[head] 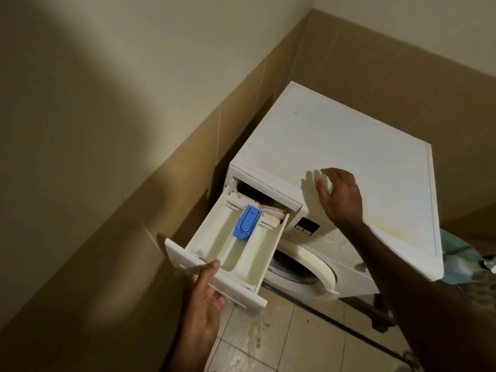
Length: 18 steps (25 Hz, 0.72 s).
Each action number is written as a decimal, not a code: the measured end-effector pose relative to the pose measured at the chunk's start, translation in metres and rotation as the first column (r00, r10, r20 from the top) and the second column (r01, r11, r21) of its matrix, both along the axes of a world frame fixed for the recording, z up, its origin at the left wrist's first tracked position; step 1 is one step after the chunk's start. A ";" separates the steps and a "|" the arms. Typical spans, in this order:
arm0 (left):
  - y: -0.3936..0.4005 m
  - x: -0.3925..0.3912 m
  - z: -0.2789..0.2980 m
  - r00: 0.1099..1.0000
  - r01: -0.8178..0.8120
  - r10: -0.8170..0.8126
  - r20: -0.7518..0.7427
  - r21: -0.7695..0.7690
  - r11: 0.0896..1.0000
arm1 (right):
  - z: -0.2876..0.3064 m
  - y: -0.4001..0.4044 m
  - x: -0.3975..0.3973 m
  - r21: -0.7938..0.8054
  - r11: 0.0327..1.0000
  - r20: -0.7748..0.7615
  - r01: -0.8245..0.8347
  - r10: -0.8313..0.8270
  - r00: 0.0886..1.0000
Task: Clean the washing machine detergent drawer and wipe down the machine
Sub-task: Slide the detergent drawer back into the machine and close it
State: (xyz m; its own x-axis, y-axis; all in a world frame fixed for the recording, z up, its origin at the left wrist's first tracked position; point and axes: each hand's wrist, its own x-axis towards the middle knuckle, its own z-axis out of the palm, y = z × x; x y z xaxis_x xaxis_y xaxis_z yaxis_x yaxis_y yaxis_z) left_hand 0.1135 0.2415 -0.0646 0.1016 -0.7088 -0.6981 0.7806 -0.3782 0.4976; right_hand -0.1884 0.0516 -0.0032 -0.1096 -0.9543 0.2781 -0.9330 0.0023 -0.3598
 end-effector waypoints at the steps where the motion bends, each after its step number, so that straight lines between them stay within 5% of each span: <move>1: -0.002 -0.004 -0.005 1.000 0.003 -0.003 -0.007 -0.022 1.000 | -0.007 -0.008 -0.009 -0.003 0.999 -0.069 -0.040 0.040 0.997; 18: -0.028 -0.022 -0.037 0.999 -0.046 0.046 -0.002 -0.138 0.989 | -0.045 -0.011 -0.026 -0.067 0.996 -0.091 -0.065 0.059 0.994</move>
